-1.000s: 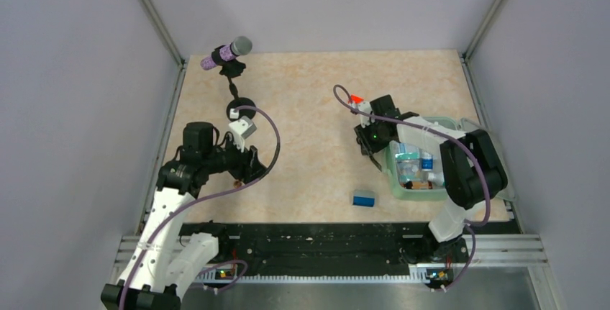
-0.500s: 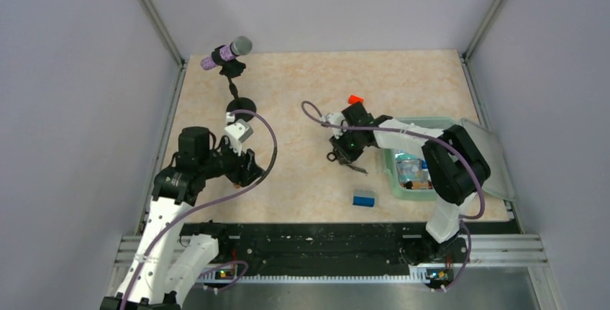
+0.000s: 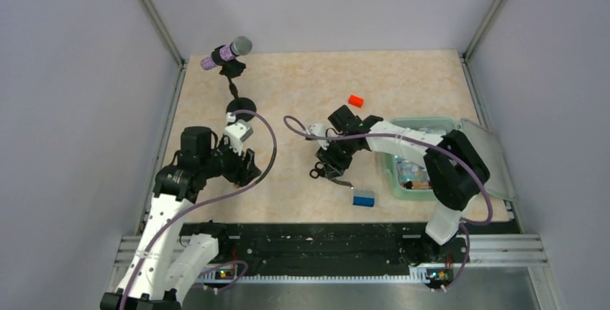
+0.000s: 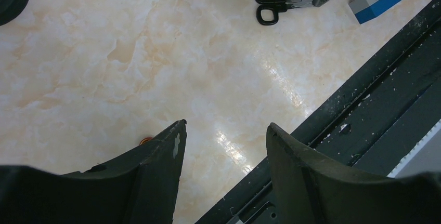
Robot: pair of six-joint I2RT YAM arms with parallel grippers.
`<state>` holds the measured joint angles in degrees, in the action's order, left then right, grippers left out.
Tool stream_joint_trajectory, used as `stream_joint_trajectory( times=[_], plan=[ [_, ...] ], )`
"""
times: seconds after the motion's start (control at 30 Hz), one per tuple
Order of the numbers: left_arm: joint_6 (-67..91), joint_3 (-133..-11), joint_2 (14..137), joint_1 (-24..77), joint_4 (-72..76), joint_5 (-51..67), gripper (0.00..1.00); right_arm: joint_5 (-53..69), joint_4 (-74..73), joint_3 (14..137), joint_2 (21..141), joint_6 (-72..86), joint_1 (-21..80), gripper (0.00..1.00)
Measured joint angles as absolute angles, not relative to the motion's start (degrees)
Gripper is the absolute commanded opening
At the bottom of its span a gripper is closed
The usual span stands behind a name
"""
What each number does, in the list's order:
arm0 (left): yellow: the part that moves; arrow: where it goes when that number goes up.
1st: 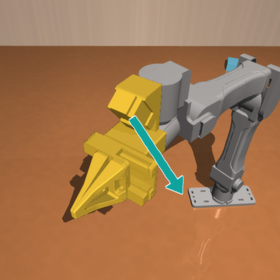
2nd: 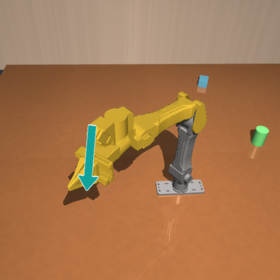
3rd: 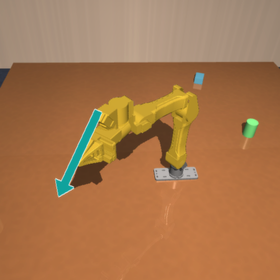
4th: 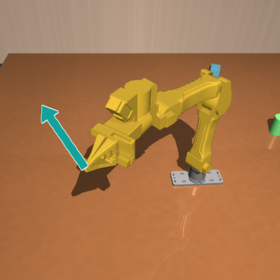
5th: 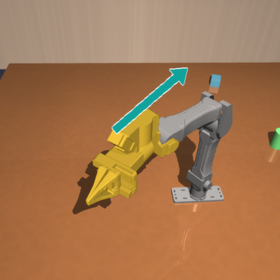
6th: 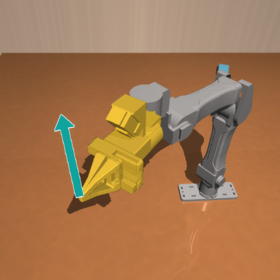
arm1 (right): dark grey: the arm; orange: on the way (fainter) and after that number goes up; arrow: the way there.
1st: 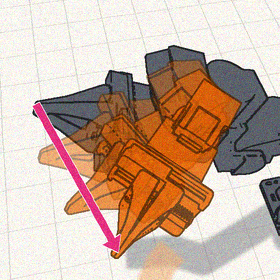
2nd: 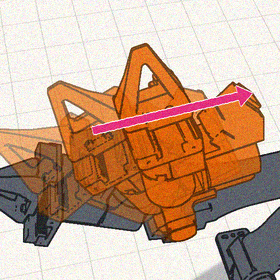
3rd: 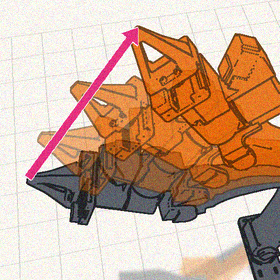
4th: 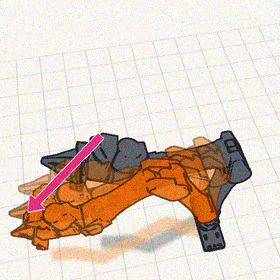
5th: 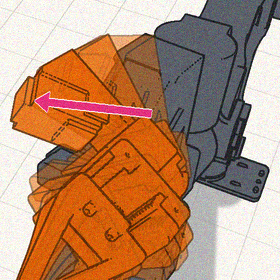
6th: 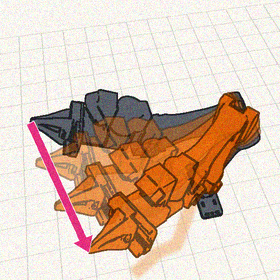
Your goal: Organize the medicine kit
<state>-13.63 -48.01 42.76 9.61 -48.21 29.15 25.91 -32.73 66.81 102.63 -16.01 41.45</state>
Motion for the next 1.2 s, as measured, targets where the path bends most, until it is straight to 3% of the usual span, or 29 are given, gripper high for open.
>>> stream_joint_trajectory(
  times=[0.3, 0.7, 1.03, 1.2],
  plan=[
    [-11.6, -48.5, 52.9, 12.2, -44.7, 31.0, 0.6, 20.0, -34.0, 58.7, 88.7, -27.5, 41.4, 0.4],
    [-6.2, -52.7, 65.9, 16.5, -41.8, 24.3, 0.61, 13.3, -32.3, 51.7, 89.7, -35.5, 41.5, 0.42],
    [1.3, -52.6, 66.0, 13.9, -40.3, 26.6, 0.63, 14.9, -30.4, 51.7, 90.9, -37.6, 41.5, 0.43],
    [3.6, -51.7, 63.9, 12.7, -39.6, 29.3, 0.63, 15.3, -28.5, 51.2, 91.3, -38.5, 41.7, 0.37]
  ],
)
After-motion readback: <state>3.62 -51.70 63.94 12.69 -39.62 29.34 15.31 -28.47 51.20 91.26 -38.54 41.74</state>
